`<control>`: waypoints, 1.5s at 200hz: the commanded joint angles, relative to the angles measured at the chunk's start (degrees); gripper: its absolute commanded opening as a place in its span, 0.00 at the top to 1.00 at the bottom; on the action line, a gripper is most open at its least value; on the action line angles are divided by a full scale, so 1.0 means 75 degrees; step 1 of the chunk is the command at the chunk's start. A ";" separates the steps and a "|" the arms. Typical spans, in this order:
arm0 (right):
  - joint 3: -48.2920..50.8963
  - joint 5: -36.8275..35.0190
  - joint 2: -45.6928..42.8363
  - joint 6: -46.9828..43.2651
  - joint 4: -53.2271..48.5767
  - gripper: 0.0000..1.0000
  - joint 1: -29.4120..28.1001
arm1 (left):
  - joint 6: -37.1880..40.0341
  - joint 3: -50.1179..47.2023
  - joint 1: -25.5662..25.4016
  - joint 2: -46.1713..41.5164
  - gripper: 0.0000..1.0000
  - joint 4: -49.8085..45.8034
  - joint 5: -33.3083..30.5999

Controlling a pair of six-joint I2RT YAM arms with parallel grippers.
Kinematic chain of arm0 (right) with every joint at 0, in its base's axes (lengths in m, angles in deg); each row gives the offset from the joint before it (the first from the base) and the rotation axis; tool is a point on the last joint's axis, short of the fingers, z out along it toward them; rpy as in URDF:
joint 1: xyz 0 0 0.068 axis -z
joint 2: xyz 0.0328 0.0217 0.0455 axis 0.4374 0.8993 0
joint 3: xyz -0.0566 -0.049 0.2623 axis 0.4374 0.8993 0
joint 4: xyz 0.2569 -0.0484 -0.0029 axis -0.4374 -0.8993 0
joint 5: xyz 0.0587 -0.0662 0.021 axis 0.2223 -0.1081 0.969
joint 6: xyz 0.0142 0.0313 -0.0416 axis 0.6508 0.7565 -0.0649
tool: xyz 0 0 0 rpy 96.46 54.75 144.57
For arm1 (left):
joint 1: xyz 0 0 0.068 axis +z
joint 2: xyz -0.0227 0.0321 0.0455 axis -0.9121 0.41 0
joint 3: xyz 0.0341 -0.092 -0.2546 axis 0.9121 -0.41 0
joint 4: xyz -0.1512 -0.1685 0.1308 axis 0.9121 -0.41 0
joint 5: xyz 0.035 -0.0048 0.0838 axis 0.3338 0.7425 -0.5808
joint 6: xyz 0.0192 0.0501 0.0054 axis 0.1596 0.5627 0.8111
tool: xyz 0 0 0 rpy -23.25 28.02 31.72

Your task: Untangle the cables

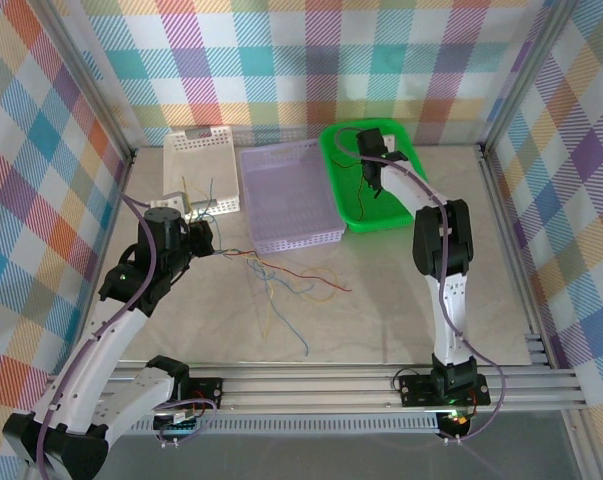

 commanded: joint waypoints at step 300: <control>-0.1878 0.0818 -0.0778 0.0905 -0.2278 0.43 0.0317 | 0.0160 0.0081 0.0080 -0.0002 1.00 0.0219 0.0178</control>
